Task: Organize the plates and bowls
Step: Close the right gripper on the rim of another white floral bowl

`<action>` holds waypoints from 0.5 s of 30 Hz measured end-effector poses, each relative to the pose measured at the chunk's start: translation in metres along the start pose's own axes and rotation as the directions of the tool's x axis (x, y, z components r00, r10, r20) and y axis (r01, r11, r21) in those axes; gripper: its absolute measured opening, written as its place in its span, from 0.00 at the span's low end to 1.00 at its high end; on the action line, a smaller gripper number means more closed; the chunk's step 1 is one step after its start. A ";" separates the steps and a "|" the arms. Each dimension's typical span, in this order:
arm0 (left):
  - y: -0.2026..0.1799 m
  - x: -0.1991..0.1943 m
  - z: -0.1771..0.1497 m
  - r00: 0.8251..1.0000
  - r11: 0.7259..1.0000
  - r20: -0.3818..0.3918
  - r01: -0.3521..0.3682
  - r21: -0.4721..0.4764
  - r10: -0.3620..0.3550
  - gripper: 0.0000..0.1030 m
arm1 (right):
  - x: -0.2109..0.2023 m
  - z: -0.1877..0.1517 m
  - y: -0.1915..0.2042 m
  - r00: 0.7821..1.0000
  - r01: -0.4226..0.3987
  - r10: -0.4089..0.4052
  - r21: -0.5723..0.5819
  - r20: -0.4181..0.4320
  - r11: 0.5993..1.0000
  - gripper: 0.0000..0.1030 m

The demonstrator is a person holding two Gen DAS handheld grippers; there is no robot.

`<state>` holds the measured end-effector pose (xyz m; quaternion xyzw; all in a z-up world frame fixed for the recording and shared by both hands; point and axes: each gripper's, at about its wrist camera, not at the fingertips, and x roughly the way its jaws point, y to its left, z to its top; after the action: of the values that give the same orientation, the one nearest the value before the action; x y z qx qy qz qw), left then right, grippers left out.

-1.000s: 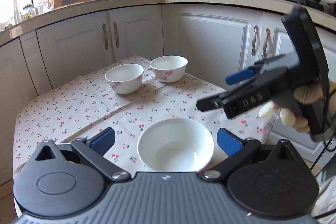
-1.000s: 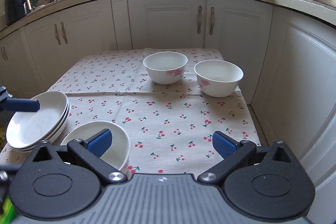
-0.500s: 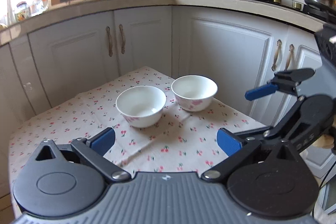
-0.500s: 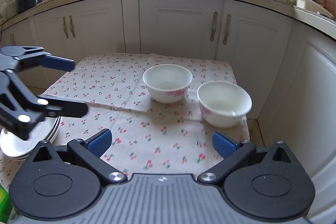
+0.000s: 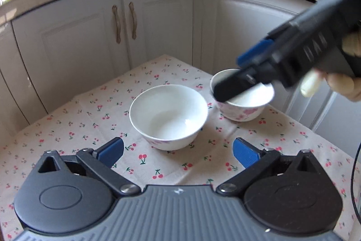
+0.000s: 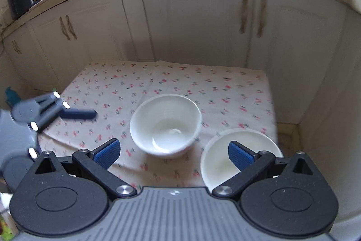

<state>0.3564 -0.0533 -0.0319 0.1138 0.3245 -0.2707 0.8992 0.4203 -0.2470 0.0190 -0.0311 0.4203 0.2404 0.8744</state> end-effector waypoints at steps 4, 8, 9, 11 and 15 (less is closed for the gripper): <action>0.005 0.020 0.001 1.000 1.000 -0.023 0.003 -0.006 -0.003 0.99 | 0.032 0.026 -0.010 0.997 -0.046 0.048 0.038 -0.056 0.998 0.99; 0.007 0.035 -0.001 0.999 1.000 -0.040 0.001 0.024 0.000 0.99 | 0.060 0.038 -0.020 0.992 -0.050 0.059 0.078 -0.114 0.996 0.94; 0.007 0.038 -0.001 0.999 1.000 -0.046 0.000 0.032 0.001 0.99 | 0.066 0.039 -0.022 0.991 -0.050 0.060 0.085 -0.122 0.995 0.93; 0.008 0.044 -0.001 0.999 0.999 -0.053 0.006 0.033 -0.004 0.99 | 0.073 0.039 -0.025 0.989 -0.060 0.072 0.093 -0.133 0.994 0.89; 0.007 0.051 0.001 0.998 0.999 -0.055 0.008 0.041 -0.005 0.98 | 0.085 0.040 -0.027 0.985 -0.080 0.093 0.096 -0.147 0.992 0.82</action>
<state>0.3941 -0.0687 -0.0641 0.1387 0.3436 -0.2771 0.8865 0.5062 -0.2273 -0.0228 0.0082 0.4968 0.2561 0.8292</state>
